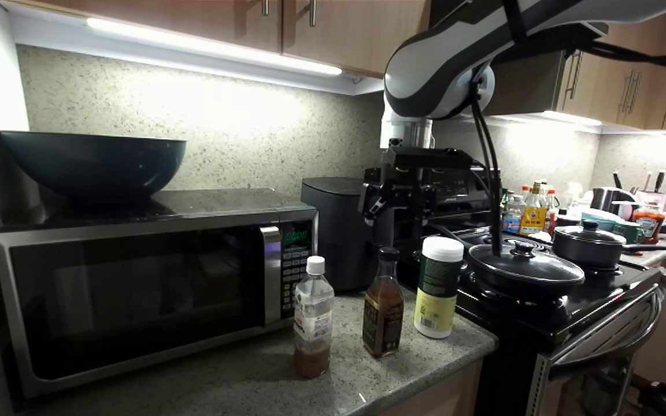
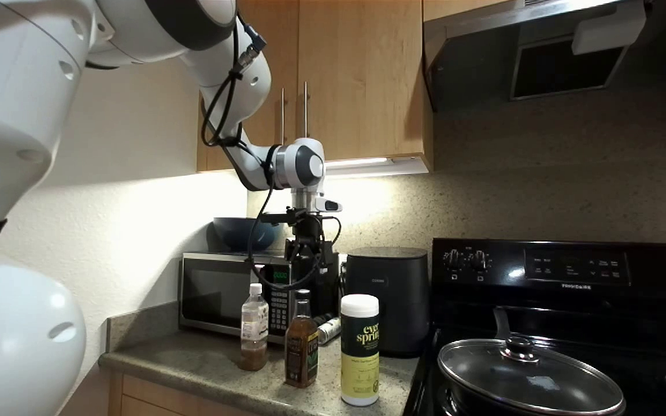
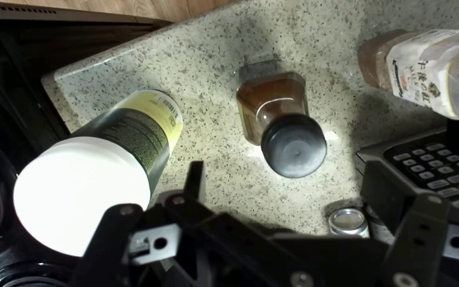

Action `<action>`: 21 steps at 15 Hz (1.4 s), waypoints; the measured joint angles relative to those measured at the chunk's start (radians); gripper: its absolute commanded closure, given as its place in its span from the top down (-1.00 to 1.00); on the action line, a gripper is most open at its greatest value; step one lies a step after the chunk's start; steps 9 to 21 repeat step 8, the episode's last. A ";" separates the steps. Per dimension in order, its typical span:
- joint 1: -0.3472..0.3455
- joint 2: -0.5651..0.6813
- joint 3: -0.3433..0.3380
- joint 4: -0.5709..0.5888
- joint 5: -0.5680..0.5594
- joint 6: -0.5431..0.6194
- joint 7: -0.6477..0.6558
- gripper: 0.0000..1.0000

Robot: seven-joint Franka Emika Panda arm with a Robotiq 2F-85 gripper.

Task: Move the glass bottle backwards and move the container on the right to the right then move the glass bottle forwards.

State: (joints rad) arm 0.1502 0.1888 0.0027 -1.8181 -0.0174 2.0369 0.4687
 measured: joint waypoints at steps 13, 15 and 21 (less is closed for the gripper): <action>0.000 -0.045 0.007 0.002 -0.018 0.000 0.064 1.00; 0.000 -0.045 0.007 0.002 -0.018 0.000 0.064 1.00; 0.000 -0.045 0.007 0.002 -0.018 0.000 0.064 1.00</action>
